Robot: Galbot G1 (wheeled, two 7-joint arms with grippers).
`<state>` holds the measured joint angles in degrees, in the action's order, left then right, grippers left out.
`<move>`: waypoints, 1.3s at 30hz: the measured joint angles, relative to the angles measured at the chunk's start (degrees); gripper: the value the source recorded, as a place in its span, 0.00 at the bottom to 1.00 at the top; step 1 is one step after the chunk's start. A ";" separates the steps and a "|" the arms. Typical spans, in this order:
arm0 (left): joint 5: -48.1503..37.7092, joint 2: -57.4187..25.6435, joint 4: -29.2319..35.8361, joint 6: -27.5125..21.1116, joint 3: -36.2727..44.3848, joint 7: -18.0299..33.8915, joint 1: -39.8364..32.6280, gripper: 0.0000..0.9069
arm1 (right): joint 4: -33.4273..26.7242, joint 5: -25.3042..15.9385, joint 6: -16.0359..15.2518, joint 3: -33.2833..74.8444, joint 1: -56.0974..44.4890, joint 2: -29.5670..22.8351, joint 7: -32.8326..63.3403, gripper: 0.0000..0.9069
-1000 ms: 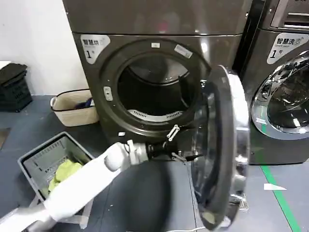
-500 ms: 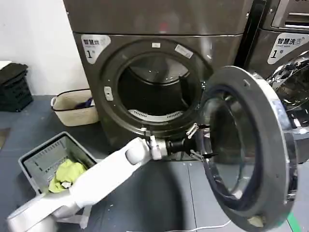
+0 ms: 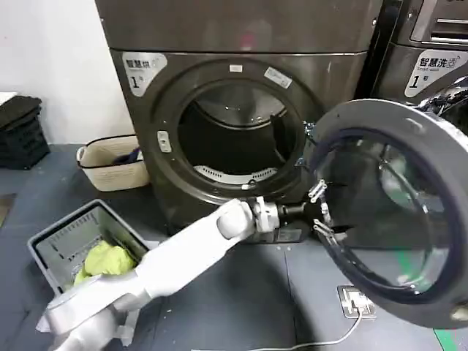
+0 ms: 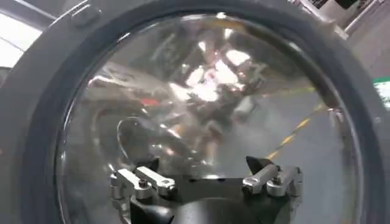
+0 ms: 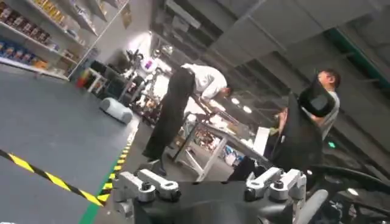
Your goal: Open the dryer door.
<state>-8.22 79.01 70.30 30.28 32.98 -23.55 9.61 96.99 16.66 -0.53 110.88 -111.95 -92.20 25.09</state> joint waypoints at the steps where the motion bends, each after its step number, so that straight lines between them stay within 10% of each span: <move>1: 0.26 0.68 -0.71 -0.03 0.03 0.04 -0.22 1.00 | -0.01 0.02 0.07 0.04 -0.05 0.00 0.00 1.00; 21: 0.65 7.32 -6.97 -6.24 -0.11 3.78 -1.28 1.00 | 0.73 0.00 0.62 -0.33 0.38 0.01 -0.22 1.00; 39: -0.58 2.28 -0.16 -8.38 -0.09 3.16 1.62 1.00 | 0.53 0.14 0.41 -0.79 0.80 0.01 -0.58 1.00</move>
<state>-8.80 81.29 70.15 21.90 32.88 -20.39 11.23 97.52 16.80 -0.12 110.09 -111.15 -92.20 24.50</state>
